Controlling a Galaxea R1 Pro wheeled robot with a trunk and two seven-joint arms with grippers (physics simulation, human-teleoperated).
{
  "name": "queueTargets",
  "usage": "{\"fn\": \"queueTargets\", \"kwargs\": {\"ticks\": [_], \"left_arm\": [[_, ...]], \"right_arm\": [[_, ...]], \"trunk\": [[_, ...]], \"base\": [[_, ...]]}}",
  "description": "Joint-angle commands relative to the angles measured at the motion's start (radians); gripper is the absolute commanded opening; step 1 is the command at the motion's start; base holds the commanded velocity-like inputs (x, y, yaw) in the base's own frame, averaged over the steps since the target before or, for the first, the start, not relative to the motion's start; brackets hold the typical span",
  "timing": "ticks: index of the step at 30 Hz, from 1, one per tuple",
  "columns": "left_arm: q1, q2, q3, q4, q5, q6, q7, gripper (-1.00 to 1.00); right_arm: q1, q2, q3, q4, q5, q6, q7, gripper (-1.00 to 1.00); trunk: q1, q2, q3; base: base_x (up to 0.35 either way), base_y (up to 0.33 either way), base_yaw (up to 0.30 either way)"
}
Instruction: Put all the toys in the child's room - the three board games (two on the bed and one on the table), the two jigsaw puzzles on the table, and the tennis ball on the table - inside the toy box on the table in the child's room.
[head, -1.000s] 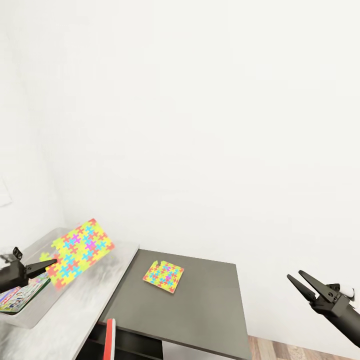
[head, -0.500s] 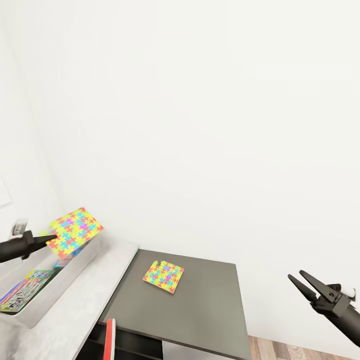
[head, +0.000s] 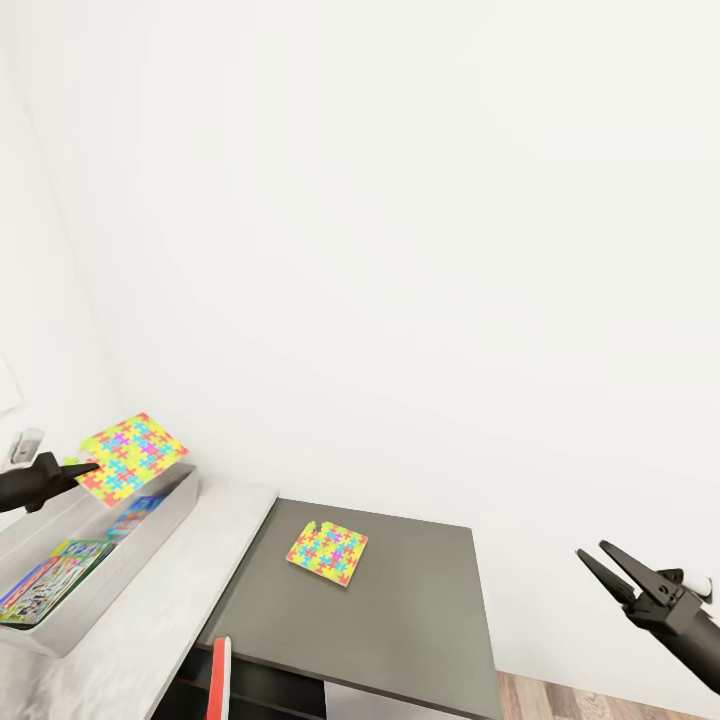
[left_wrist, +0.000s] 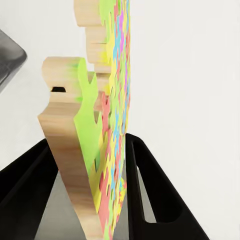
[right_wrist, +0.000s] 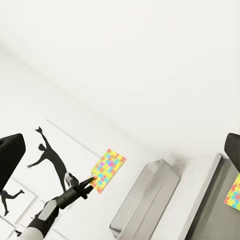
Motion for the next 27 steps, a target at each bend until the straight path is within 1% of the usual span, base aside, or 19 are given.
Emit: {"fn": "queueTargets", "kwargs": {"ticks": [1, 7, 15, 27], "left_arm": [[0.000, -0.002, 0.008, -0.001, -0.005, 0.003, 0.000, -1.00], [0.000, -0.004, 0.038, -0.004, -0.009, 0.004, 0.034, -1.00], [0.000, -0.004, 0.041, -0.004, -0.010, 0.003, 0.044, -1.00], [-0.001, -0.005, 0.043, -0.004, -0.009, 0.001, 0.113, -1.00]], "right_arm": [[0.000, -0.002, 0.000, 0.000, -0.003, 0.005, 0.000, 1.00], [0.000, -0.007, 0.001, 0.001, -0.003, 0.005, 0.002, 1.00], [0.000, -0.010, 0.001, 0.001, -0.004, 0.006, 0.002, 1.00], [0.000, -0.011, 0.001, 0.000, -0.003, 0.010, -0.002, 1.00]], "trunk": [[0.000, -0.001, 0.000], [0.000, -0.001, 0.000], [0.000, -0.001, 0.000], [0.000, -0.001, 0.000]], "base": [[0.000, 0.000, 0.000], [0.000, 0.000, 0.000], [0.000, 0.000, 0.000], [0.000, 0.000, 0.000]]}}
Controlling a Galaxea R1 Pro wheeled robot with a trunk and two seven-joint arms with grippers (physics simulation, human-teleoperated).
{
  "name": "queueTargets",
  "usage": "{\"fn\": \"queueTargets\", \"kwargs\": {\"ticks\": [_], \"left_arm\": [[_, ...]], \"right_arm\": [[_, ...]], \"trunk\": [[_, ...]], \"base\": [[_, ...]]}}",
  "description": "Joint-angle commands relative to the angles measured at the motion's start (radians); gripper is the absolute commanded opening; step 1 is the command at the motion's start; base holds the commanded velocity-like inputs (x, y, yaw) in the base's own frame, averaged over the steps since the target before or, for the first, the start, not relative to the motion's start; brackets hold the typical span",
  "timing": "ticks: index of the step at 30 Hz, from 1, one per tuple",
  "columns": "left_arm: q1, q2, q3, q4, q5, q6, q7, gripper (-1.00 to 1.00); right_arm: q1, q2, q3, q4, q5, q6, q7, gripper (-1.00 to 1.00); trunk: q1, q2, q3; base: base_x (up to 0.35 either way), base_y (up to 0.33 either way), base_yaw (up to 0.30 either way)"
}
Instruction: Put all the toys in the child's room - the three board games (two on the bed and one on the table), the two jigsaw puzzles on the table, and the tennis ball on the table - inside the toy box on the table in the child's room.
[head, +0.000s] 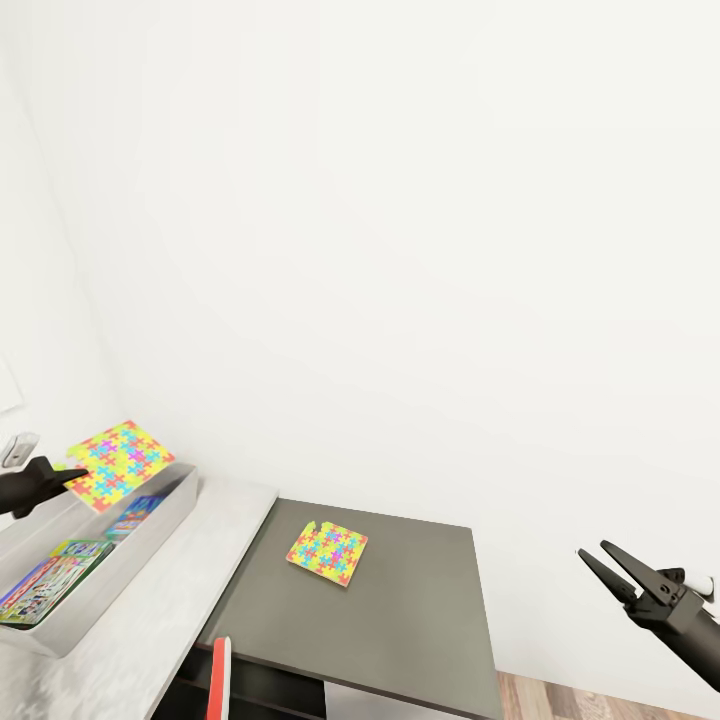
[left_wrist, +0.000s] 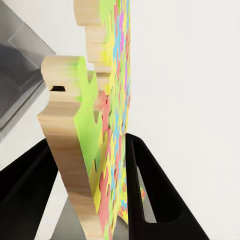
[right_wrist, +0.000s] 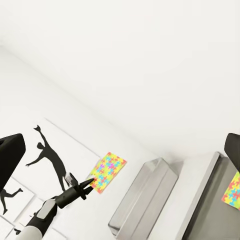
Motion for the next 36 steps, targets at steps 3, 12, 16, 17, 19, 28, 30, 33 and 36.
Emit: {"fn": "queueTargets", "kwargs": {"ticks": [3, 12, 16, 17, 19, 28, 30, 33, 36], "left_arm": [[-0.001, 0.000, 0.003, 0.000, -0.005, 0.004, 0.005, -1.00], [-0.001, 0.000, 0.003, 0.000, -0.006, 0.004, 0.015, -1.00], [-0.001, 0.000, 0.003, 0.000, -0.004, 0.004, 0.047, -1.00], [-0.001, 0.000, 0.004, 0.000, -0.003, 0.004, 0.056, -1.00], [-0.001, 0.000, 0.011, 0.000, -0.001, 0.004, 0.067, -1.00], [-0.001, -0.001, 0.055, 0.002, -0.002, 0.004, 0.110, -1.00], [-0.001, -0.001, 0.057, 0.002, -0.001, 0.004, 0.123, -1.00], [-0.001, -0.001, 0.059, 0.005, -0.002, 0.004, 0.132, -1.00], [-0.001, -0.001, 0.060, 0.006, -0.002, 0.004, 0.136, -1.00]], "right_arm": [[0.000, 0.000, 0.000, 0.000, -0.003, 0.007, 0.000, 1.00], [0.000, 0.000, 0.000, 0.001, -0.003, 0.008, -0.001, 1.00], [0.000, 0.000, 0.000, 0.001, -0.003, 0.008, -0.001, 1.00], [0.000, 0.000, 0.000, 0.001, -0.003, 0.008, 0.000, 1.00], [0.000, 0.000, 0.000, 0.001, -0.003, 0.008, 0.000, 1.00], [0.000, 0.000, 0.000, 0.001, -0.003, 0.008, 0.000, 1.00], [0.000, 0.000, 0.000, 0.001, -0.003, 0.008, 0.000, 1.00], [0.000, 0.000, 0.000, 0.001, -0.003, 0.008, 0.000, 1.00], [0.000, 0.000, 0.000, 0.001, -0.003, 0.008, 0.000, 1.00]], "trunk": [[0.000, -0.001, 0.000], [0.000, -0.001, 0.000], [0.000, -0.001, -0.003], [0.000, -0.001, -0.004], [0.000, -0.001, -0.007], [0.000, -0.001, -0.021], [0.000, -0.001, -0.025], [0.000, -0.001, -0.029], [0.000, -0.001, -0.034]], "base": [[0.000, 0.000, 0.000], [0.000, 0.000, 0.000], [0.000, 0.000, 0.000], [0.000, 0.000, 0.000], [0.000, 0.000, 0.000], [0.000, 0.000, 0.000], [0.000, 0.000, 0.000], [0.000, 0.000, 0.000], [0.000, 0.000, 0.000]]}}
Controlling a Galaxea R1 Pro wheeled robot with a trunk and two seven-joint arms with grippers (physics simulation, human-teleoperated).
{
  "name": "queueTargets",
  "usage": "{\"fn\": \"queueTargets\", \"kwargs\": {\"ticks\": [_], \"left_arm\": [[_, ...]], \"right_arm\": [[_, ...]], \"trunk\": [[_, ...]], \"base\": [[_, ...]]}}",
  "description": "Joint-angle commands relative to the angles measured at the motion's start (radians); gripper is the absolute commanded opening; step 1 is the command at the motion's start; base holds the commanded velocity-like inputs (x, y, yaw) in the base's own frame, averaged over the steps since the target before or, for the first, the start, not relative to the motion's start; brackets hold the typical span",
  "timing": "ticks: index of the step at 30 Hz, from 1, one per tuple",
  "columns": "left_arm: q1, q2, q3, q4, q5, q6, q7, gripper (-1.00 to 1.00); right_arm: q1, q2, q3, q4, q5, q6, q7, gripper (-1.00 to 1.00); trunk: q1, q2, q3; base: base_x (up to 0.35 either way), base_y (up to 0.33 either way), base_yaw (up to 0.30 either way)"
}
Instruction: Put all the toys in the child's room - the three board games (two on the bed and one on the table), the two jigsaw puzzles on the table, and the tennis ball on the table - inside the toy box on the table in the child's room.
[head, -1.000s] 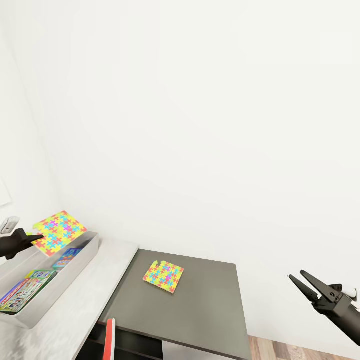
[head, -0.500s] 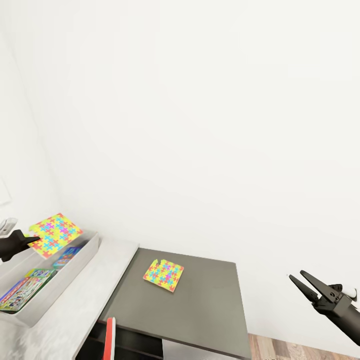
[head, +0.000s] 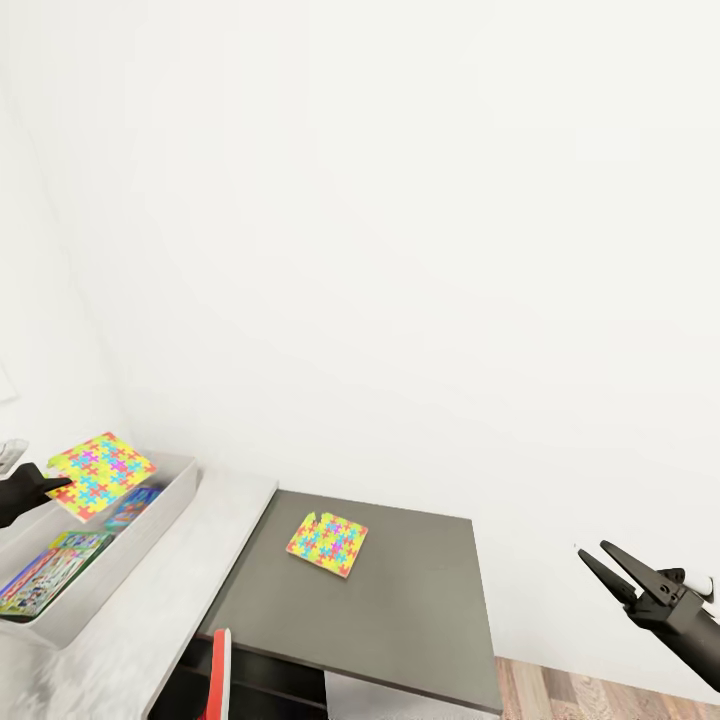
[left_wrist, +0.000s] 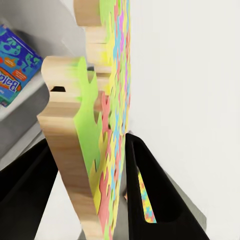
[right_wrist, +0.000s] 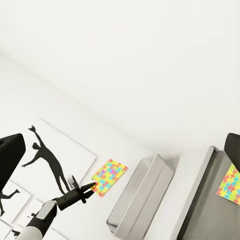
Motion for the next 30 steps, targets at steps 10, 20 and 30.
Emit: {"fn": "queueTargets", "kwargs": {"ticks": [10, 20, 30], "left_arm": [[-0.002, 0.001, 0.004, 0.040, -0.004, 0.004, 0.019, -1.00], [-0.004, 0.001, 0.057, 0.054, -0.002, -0.002, 0.058, -1.00], [-0.024, 0.018, 0.067, 0.112, -0.001, -0.004, 0.078, -1.00]], "right_arm": [[0.000, 0.000, 0.000, 0.000, -0.003, 0.006, 0.000, 1.00], [0.000, 0.000, 0.000, 0.000, -0.003, 0.007, 0.001, 1.00], [0.000, 0.000, 0.000, 0.000, -0.003, 0.007, 0.001, 1.00]], "trunk": [[0.000, -0.001, -0.016], [0.000, -0.001, -0.033], [0.000, -0.001, -0.049]], "base": [[0.000, 0.000, 0.000], [0.000, 0.000, 0.000], [0.000, 0.000, 0.000]]}}
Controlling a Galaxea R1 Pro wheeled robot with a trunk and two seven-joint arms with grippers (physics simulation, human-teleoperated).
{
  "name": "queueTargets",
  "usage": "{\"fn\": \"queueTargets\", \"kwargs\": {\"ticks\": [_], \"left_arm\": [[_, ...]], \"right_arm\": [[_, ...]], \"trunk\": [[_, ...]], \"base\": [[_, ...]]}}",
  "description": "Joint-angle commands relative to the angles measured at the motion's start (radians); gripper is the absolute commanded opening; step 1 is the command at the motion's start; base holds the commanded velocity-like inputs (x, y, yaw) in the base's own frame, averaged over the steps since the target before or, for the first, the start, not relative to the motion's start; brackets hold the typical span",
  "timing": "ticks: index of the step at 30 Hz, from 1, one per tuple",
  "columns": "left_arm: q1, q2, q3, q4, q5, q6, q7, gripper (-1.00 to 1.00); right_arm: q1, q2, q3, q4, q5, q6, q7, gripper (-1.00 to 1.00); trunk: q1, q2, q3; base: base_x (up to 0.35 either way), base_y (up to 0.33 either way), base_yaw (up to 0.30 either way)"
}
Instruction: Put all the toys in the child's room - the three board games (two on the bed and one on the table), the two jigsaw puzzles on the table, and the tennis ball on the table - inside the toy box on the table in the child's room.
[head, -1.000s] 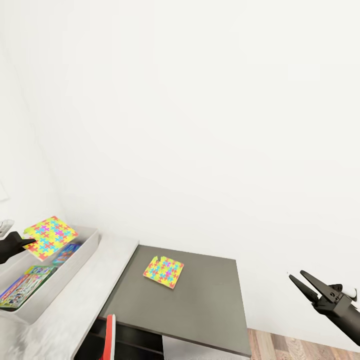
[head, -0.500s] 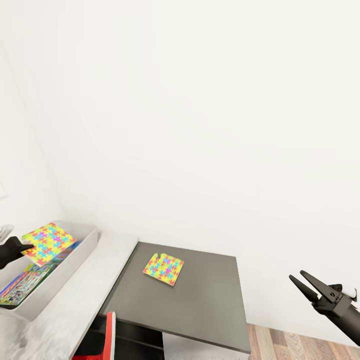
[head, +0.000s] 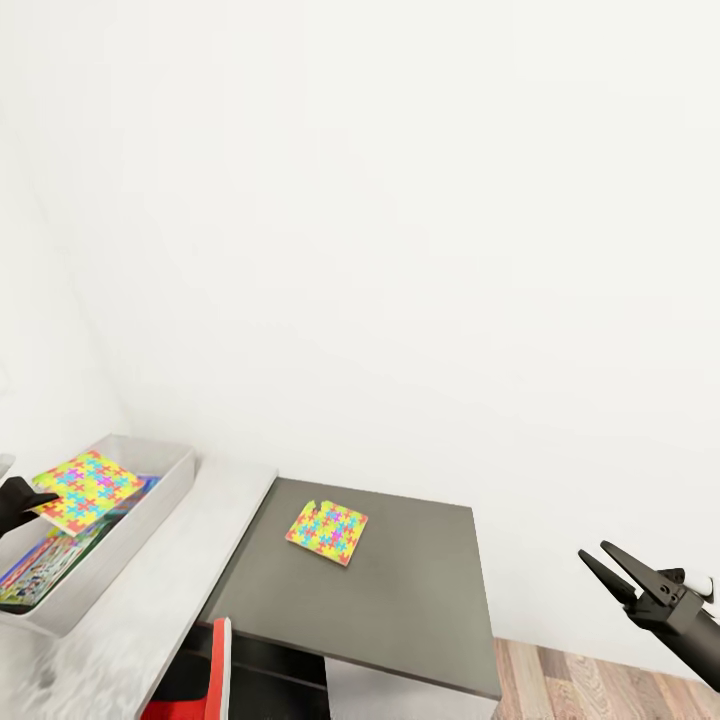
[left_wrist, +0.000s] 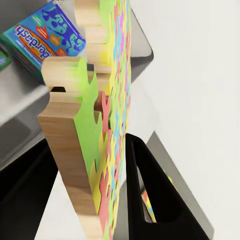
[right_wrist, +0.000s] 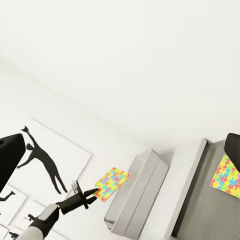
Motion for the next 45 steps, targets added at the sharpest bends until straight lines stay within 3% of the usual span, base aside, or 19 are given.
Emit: {"fn": "queueTargets", "kwargs": {"ticks": [1, 16, 25, 33, 45], "left_arm": [[-0.005, 0.000, 0.005, 0.002, -0.008, 0.005, -0.007, -1.00], [-0.020, 0.013, 0.007, 0.008, -0.007, 0.007, -0.003, -1.00], [-0.027, 0.019, 0.039, 0.016, -0.007, 0.006, -0.002, -1.00], [-0.035, 0.019, 0.042, 0.024, -0.005, 0.005, 0.049, -1.00], [-0.044, 0.019, 0.043, 0.027, -0.005, 0.004, 0.058, -1.00]], "right_arm": [[0.000, 0.000, 0.000, 0.000, -0.003, 0.005, 0.000, 1.00], [0.000, 0.000, 0.000, 0.000, -0.003, 0.005, 0.000, 1.00], [0.000, 0.000, -0.002, 0.000, -0.005, 0.005, 0.001, 1.00], [0.000, -0.002, -0.004, 0.000, -0.005, 0.005, 0.003, 1.00], [0.000, -0.002, -0.015, 0.000, -0.005, 0.005, 0.003, 1.00]], "trunk": [[0.001, -0.002, -0.004], [0.001, -0.002, -0.028], [0.001, -0.002, -0.043], [0.001, -0.002, -0.056], [0.001, -0.002, -0.075]], "base": [[0.000, 0.000, 0.000], [0.000, 0.000, 0.000], [0.000, 0.000, 0.000], [0.000, 0.000, 0.000], [0.000, 0.000, 0.000]]}}
